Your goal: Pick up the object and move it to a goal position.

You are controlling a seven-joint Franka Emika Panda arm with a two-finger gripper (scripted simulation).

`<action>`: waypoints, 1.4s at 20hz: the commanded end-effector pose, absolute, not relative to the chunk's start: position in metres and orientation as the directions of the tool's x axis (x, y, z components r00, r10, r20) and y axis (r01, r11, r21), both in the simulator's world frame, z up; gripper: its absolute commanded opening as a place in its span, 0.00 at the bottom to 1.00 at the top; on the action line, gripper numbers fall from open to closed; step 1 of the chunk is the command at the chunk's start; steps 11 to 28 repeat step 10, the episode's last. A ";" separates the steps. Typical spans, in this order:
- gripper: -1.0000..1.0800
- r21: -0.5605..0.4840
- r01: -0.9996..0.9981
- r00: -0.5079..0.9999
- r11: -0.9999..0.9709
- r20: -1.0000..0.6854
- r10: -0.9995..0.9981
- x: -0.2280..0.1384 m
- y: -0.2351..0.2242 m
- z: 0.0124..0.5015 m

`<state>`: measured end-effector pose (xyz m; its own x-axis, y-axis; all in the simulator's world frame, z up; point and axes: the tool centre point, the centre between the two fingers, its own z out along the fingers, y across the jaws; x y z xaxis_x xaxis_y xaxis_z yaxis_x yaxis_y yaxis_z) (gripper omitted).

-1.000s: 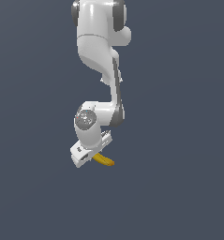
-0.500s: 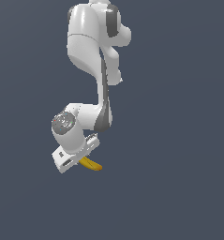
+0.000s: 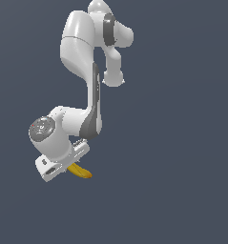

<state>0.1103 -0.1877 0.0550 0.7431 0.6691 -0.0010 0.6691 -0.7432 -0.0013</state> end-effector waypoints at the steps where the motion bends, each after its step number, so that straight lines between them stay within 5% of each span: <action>1: 0.00 0.000 0.670 0.742 -0.742 0.000 0.670 0.115 -0.194 0.058; 28: 0.00 0.000 0.670 0.742 -0.742 0.000 0.670 0.120 -0.203 0.061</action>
